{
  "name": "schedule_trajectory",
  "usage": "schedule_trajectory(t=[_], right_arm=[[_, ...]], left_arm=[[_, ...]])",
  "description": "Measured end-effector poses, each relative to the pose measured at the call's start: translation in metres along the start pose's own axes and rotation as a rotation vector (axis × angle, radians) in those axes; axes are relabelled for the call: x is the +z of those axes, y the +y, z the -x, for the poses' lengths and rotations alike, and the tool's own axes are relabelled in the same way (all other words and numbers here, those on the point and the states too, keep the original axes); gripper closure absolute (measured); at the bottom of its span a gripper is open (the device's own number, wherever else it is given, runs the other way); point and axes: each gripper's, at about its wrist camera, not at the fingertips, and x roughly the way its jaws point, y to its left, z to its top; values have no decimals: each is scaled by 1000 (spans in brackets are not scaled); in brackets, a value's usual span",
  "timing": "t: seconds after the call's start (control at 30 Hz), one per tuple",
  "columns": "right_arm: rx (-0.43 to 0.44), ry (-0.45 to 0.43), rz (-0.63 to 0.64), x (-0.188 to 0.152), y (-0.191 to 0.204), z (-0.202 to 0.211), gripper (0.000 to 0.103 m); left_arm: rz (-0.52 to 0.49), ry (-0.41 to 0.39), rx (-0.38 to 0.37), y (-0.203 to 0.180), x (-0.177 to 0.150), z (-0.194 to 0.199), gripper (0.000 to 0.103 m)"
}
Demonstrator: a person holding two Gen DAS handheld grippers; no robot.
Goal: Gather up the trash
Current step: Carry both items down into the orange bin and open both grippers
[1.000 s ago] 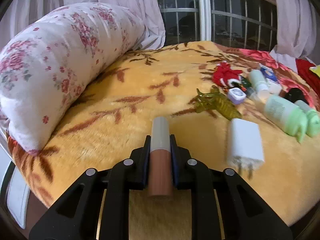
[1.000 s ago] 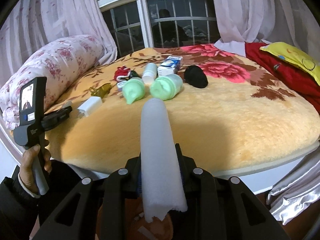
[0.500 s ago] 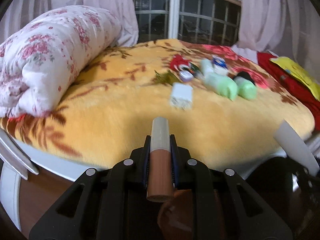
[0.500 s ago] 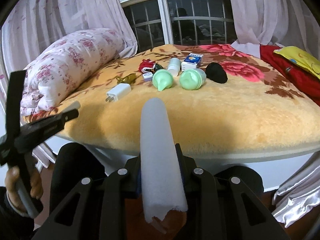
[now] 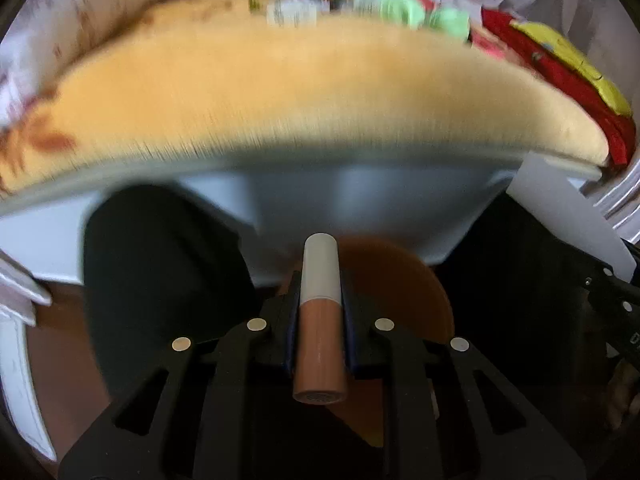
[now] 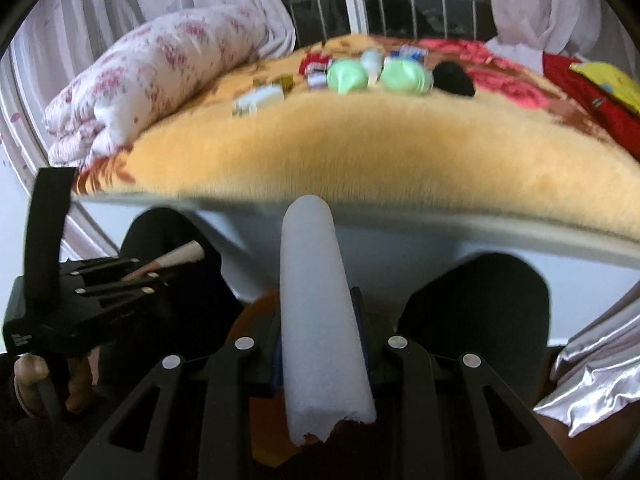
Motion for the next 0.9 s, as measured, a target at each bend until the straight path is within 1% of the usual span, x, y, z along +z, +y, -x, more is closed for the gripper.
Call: schedule_trajectory(t=[0.1, 0.23, 0.33, 0.4, 0.43, 0.5, 0.53, 0.57, 0.63, 0.9], right_arm=[[15, 39, -8, -3, -1, -10, 75], [19, 71, -15, -6, -1, -18, 75], [14, 89, -18, -6, 0, -23, 69], [9, 94, -23, -6, -1, -24, 34], [8, 90, -27, -6, -2, -23, 32], [8, 82, -34, -6, -4, -21, 33], [6, 79, -37, -6, -4, -20, 33], [6, 77, -41, -6, -5, -19, 33], [6, 72, -49, -6, -7, -18, 33], [-1, 49, -60, -6, -9, -10, 33]], left_arm=[[-3, 35, -3, 0, -4, -10, 86], [-13, 39, -1, -2, -5, -12, 86], [-16, 48, -5, -1, -6, -13, 86], [-16, 58, 1, 0, -6, -15, 85], [-17, 62, 6, 0, -5, -16, 84], [-18, 64, 9, 2, -5, -17, 74], [-17, 61, 15, 2, -5, -17, 62], [-16, 56, 20, 3, -5, -16, 54], [-16, 45, 25, 2, -5, -13, 51], [-11, 28, 41, 3, -4, -7, 45]])
